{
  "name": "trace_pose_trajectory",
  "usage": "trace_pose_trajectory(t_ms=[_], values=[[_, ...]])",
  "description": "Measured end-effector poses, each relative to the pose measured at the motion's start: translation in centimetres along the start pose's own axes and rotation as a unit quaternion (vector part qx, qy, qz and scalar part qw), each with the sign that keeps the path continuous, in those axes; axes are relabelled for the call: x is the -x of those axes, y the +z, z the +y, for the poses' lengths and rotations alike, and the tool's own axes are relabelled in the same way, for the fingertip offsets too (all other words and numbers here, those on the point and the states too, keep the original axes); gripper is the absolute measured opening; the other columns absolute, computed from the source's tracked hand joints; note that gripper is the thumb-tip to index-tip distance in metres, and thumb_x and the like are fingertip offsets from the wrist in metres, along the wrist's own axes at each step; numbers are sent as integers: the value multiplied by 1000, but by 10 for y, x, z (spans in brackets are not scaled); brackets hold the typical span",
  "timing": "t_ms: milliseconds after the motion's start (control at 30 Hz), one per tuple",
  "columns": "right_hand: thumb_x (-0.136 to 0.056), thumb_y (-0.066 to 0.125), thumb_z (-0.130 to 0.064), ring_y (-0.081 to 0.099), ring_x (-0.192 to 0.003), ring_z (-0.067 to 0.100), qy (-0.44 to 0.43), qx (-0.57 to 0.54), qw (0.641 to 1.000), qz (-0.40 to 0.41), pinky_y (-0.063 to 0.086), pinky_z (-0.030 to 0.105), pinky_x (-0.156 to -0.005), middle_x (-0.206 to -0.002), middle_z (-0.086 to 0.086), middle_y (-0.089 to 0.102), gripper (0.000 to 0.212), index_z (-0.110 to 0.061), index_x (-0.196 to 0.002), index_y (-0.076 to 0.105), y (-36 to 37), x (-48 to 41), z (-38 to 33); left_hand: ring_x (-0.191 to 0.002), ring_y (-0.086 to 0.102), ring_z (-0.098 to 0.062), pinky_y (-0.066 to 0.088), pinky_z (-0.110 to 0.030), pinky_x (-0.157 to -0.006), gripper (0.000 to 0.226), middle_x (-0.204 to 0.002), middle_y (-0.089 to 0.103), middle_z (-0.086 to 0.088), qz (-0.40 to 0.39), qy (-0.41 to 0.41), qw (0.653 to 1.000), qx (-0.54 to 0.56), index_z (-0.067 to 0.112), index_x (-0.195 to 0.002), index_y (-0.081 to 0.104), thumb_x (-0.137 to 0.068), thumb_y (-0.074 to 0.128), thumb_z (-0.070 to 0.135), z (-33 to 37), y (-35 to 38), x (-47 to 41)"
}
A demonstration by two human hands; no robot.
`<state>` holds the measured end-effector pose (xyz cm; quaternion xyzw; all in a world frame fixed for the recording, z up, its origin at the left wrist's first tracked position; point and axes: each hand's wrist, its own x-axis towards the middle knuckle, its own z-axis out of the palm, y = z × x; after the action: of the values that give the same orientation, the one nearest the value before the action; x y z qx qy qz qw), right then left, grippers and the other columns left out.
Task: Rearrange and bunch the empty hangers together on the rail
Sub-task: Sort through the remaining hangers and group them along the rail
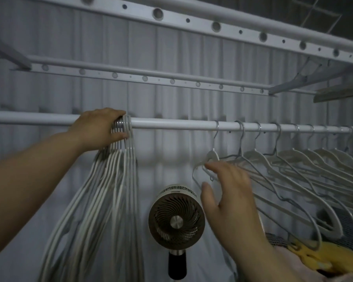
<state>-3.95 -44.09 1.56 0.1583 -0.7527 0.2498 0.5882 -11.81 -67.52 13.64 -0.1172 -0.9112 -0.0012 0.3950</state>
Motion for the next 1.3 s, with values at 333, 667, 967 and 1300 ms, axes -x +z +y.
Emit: trace_pose_trajectory(t_ms=[333,667,967,1300], values=[[-87,54,-36,53,-106,7,283,-289,860,-311,37,18,-89,-112,-8,54,51,-22,-134,40,48,18,-60,-126,42,-30,33,-36,-100,63,-140,43,-8,14,2,999,-35,24,-141,30,-86,50,47,5,4,-2],[-87,50,-6,34,-38,3,376,-420,769,-301,28,13,-39,-43,-6,39,28,-10,-60,48,58,25,-58,-125,40,-30,28,-37,-105,60,-139,44,-7,40,-3,999,-17,22,-140,32,-87,50,44,8,14,-2],[-88,46,-2,40,-36,13,416,-423,755,-278,33,21,-41,-45,4,47,23,-8,-66,51,58,18,-45,-126,39,-31,26,-38,-105,60,-140,43,-8,44,-9,999,-12,23,-140,32,-87,51,43,8,15,-1],[-93,44,-8,30,-21,8,428,-411,771,-231,25,11,-28,-28,-2,37,33,-7,-61,48,37,16,-19,-125,41,-32,27,-38,-105,60,-139,44,-9,51,-8,999,-10,21,-140,34,-86,54,40,1,16,2]])
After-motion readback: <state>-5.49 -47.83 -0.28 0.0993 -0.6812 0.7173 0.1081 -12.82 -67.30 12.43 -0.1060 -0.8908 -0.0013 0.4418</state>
